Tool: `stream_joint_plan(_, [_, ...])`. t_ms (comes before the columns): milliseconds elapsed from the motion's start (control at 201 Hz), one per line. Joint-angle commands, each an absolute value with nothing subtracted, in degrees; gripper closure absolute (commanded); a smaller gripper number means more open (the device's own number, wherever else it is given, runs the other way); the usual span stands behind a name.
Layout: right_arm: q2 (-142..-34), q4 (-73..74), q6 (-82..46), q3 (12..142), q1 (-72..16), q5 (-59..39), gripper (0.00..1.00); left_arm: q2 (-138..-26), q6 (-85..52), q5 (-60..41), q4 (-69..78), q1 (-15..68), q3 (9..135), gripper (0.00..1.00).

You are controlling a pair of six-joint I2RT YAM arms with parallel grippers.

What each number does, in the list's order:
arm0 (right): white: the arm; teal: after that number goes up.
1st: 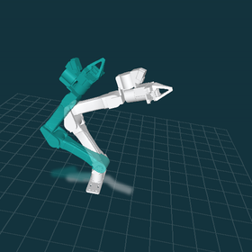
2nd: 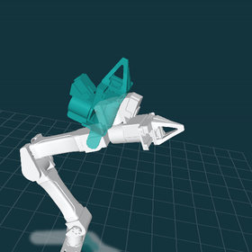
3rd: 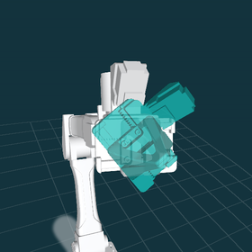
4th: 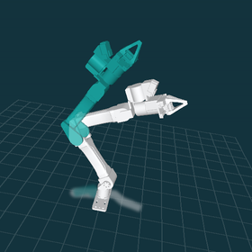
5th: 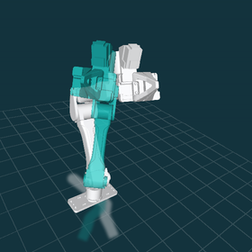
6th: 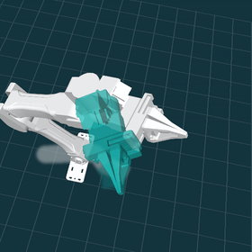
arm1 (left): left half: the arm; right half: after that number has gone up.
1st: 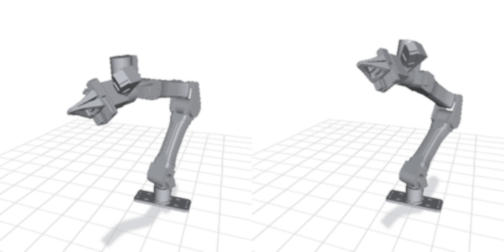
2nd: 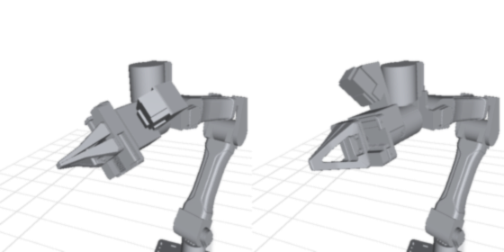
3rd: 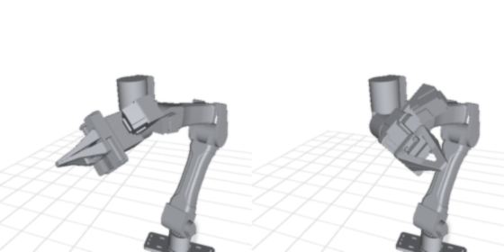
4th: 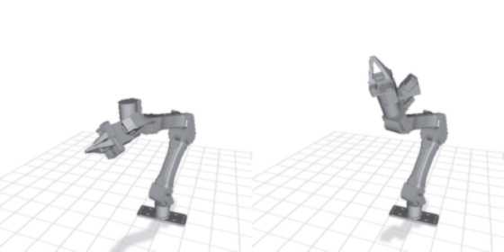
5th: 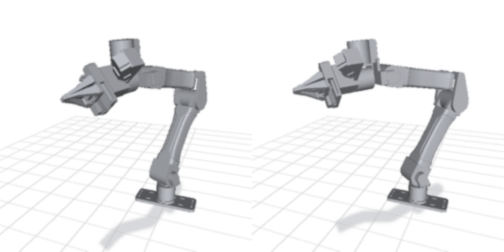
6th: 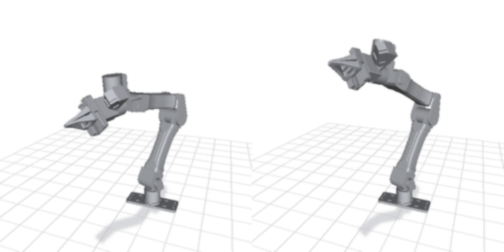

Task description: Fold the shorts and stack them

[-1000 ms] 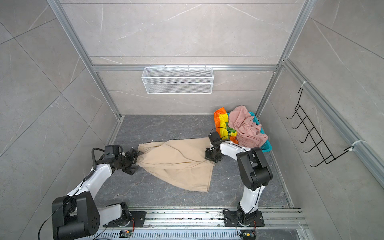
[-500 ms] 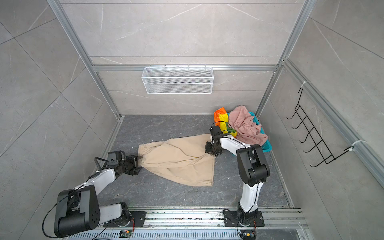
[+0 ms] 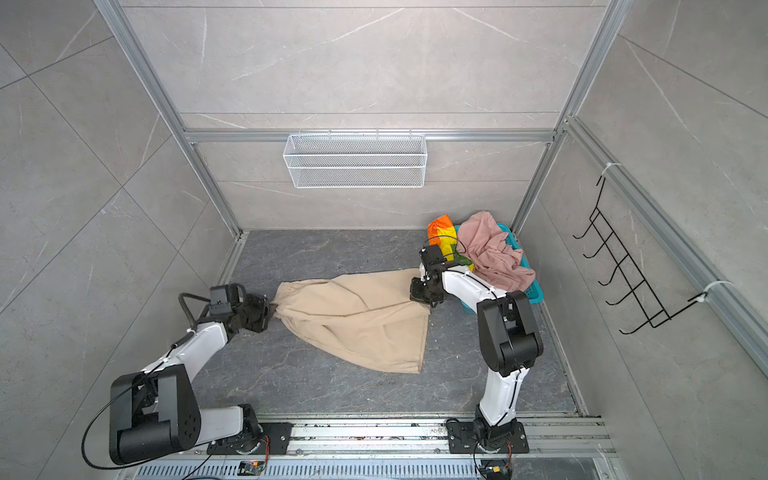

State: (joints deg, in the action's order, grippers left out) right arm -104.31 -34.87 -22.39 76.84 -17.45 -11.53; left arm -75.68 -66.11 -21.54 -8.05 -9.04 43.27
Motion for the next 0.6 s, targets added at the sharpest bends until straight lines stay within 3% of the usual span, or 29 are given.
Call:
stream_joint_plan(0, [-94.94,-39.82,-20.82,81.91,-17.67,-10.76,1.00,-78.87,-58.08,-23.33,-12.15,-9.48,53.90,1.00])
stream_joint_plan(244, [-81.55,-36.07,-27.12,62.81,-26.82,-10.50,1.00,-85.31,-53.80,-25.12,-11.92,-9.73,55.35,1.00])
stream_joint_plan(418, [-83.23,-26.85,-35.44,47.36,-31.40,-11.86,1.00,-85.35,-53.11,-24.81,-8.94,-10.49,46.49,1.00])
stream_joint_plan(598, [-87.69,-26.23,-35.64,45.69,-30.76,-8.90,1.00,-86.10,-51.55,-24.76,-7.71,-11.91,41.58,1.00])
